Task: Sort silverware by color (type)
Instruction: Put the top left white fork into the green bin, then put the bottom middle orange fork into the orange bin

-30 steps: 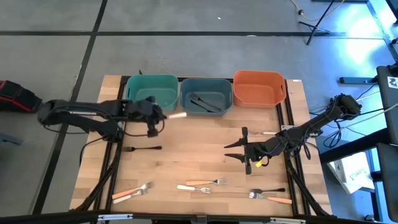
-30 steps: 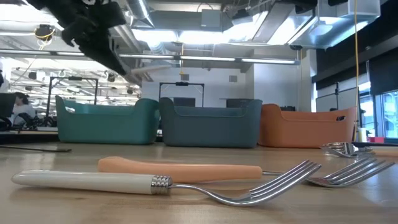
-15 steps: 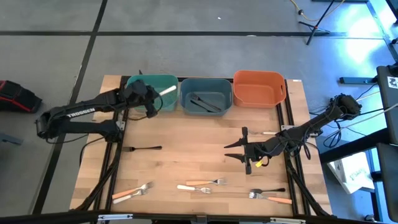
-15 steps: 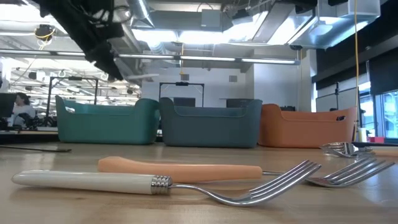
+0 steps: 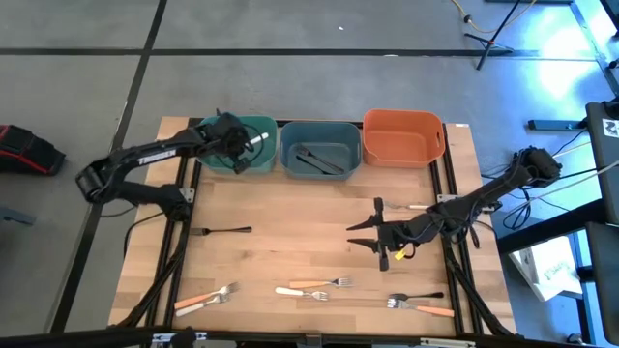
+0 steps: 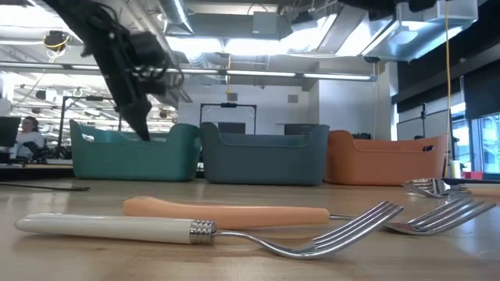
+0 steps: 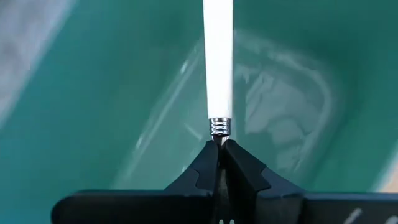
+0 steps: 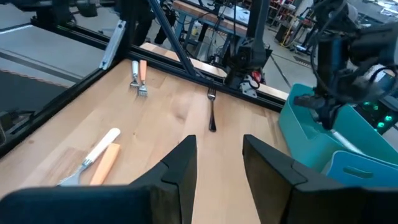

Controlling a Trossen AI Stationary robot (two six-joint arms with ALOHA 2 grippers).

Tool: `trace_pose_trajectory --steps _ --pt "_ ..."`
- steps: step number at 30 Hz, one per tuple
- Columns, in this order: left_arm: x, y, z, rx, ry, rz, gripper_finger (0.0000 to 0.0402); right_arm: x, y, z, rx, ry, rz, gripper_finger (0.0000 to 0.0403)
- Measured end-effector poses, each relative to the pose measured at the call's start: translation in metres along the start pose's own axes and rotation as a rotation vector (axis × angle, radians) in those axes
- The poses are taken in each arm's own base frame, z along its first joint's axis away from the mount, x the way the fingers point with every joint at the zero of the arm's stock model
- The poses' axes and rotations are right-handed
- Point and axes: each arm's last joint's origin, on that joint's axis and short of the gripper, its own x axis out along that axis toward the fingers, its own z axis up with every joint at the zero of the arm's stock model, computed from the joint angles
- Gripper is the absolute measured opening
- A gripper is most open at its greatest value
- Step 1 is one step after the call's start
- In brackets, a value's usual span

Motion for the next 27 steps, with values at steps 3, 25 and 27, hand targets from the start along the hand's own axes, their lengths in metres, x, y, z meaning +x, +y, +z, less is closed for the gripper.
trace_pose_trajectory --steps 3,25,27 --pt "0.015 0.001 -0.002 -0.002 0.064 -0.005 0.0013 0.004 -0.002 -0.002 0.005 -0.001 -0.015 0.0124" --pt "0.021 0.006 0.004 -0.033 0.168 0.066 0.0114 0.013 -0.005 -0.008 0.007 0.02 -0.039 0.0124" --pt "0.009 0.008 0.011 -0.038 0.162 0.065 0.012 0.013 -0.005 -0.008 0.007 0.021 -0.039 0.0124"
